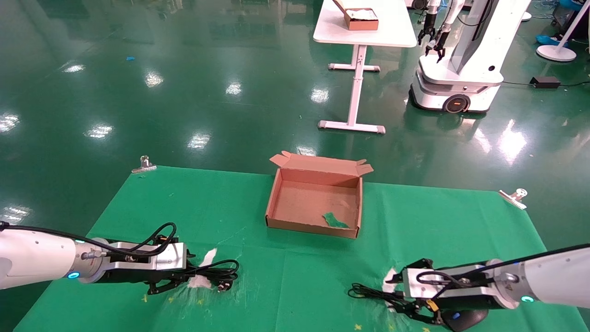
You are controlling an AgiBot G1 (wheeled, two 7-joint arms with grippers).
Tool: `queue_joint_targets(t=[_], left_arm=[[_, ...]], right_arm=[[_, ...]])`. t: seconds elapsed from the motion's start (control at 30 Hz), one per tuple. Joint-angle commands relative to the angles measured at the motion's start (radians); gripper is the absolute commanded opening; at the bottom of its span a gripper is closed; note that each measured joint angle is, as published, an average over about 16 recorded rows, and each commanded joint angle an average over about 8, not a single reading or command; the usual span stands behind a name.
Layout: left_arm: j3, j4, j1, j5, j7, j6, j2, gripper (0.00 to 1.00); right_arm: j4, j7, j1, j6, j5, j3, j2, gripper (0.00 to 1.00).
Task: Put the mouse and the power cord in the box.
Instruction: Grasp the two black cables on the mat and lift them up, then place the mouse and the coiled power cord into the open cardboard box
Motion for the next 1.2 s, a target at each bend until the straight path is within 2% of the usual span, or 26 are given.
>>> queue_joint_targets(t=[0.03,0.57,0.83,1.07,1.2], left_arm=[[0.0,0.0,0.0,0.0,0.0,0.0,0.0,0.0],[-0.002,0.008,-0.007,-0.004,-0.017,0.008,-0.005,0.0],[-0.025,0.022,-0.084,-0.037,-0.071,0.095,-0.053,0.0],[-0.08,0.055,-0.188,-0.116,-0.194,0.175,-0.087,0.0],[-0.105,0.068,-0.248,-0.152,-0.278,0.179,-0.057,0.0]], right_arm=[[0.0,0.0,0.0,0.0,0.0,0.0,0.0,0.0],[0.001,0.002,0.0,-0.001,0.004,0.003,0.002,0.0],[-0.005,0.018,0.023,-0.049,0.073,0.05,0.055,0.0],[0.026,0.048,0.11,-0.113,0.163,0.114,0.153,0.0],[0.079,0.075,0.175,-0.119,0.169,0.12,0.157,0.0]])
